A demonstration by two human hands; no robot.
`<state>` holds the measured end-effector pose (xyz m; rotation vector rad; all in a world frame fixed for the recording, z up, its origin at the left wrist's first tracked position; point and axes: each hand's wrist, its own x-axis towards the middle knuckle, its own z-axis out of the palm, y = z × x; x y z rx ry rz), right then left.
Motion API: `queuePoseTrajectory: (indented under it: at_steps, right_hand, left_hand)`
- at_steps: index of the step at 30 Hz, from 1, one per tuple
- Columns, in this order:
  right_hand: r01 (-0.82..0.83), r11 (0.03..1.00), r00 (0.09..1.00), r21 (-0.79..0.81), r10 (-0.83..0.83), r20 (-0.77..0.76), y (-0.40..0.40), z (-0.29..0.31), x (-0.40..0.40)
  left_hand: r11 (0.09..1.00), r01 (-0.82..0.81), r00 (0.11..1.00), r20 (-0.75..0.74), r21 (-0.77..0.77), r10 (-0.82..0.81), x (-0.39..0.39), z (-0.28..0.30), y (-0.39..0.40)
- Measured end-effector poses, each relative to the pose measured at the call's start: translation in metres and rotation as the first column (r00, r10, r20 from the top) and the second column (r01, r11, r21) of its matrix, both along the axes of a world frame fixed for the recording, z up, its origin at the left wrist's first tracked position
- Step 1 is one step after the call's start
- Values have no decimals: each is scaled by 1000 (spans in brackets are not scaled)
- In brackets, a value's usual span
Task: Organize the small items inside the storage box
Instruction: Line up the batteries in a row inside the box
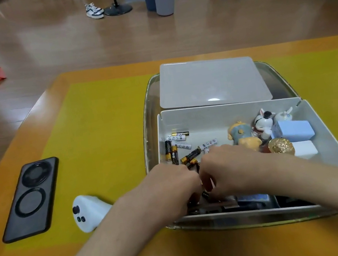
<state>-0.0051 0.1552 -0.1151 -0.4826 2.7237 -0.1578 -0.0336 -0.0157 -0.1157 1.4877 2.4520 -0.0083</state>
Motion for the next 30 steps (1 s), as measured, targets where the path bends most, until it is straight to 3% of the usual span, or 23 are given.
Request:
queuePoseTrajectory:
  at_steps: [3, 6, 9, 13, 17, 26, 30]
  right_hand:
    - [-31, 998, 998, 51, 34, -52, -6, -9, 1]
    - [1, 999, 999, 54, 1, -42, -10, -7, 0]
    - [120, 987, 992, -107, -115, 51, -1, 7, -2]
    - [392, 794, 920, -465, -344, 188, 35, 33, -5]
    - [494, 611, 858, -618, -457, 235, 64, 43, -15]
    - [488, 623, 845, -612, -513, 151, 71, 32, -40]
    - [470, 671, 845, -573, -529, 74, 77, 33, -39]
  left_hand:
    - [1000, -16, 1000, -22, 24, 17, 1, 0, 0]
    - [997, 44, 984, -175, 65, -32, -2, 0, -2]
    - [995, 32, 956, -292, 90, -5, -12, 6, -9]
    - [993, -46, 955, -287, 107, 75, -26, 12, -16]
    - [993, -82, 943, -316, 84, 105, -35, 6, 5]
    - [980, -198, 899, -399, -5, 179, -45, -7, 43]
    - [968, -235, 922, -295, 94, 252, -46, 4, 44]
